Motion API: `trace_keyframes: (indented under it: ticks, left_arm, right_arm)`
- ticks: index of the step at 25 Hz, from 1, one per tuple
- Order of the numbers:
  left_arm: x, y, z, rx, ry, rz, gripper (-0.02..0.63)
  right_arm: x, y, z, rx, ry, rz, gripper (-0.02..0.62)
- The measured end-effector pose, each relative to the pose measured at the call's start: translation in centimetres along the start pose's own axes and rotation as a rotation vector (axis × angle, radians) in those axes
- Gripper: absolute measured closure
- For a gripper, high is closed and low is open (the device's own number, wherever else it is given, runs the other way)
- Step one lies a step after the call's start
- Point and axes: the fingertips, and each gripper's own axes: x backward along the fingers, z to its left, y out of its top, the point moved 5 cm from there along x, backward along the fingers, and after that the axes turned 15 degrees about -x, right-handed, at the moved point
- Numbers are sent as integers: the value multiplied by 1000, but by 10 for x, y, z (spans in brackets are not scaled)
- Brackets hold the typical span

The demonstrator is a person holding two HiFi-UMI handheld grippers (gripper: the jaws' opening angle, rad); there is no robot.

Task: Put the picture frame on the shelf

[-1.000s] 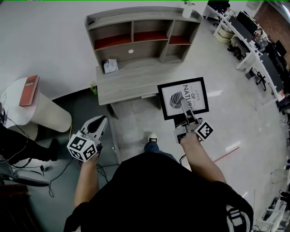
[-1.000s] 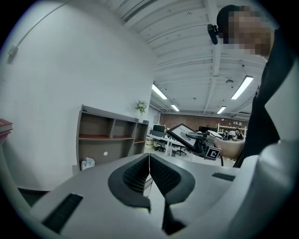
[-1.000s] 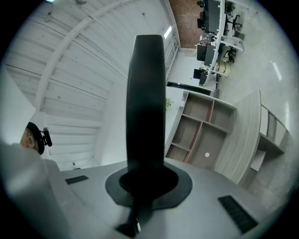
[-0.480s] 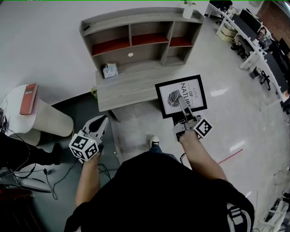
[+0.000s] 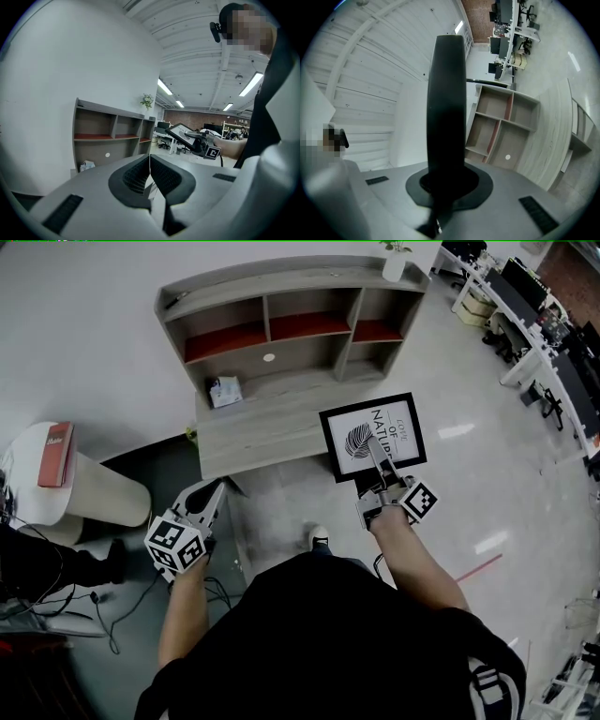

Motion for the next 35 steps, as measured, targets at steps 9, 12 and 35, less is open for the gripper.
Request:
trace_keyframes:
  ticks: [9,12,35]
  left_arm:
    - [-35,8,21,6,14,12,584]
    - [-41,10,24,6,17,13,584]
    - [-97,12,55,16,65,44,583]
  right_arm:
    - [-38,24,-19,-24,-11,14,572]
    - [-46,29,-24,-40,-16,18,572]
    - [-104,72,-64,-77,-35,56,572]
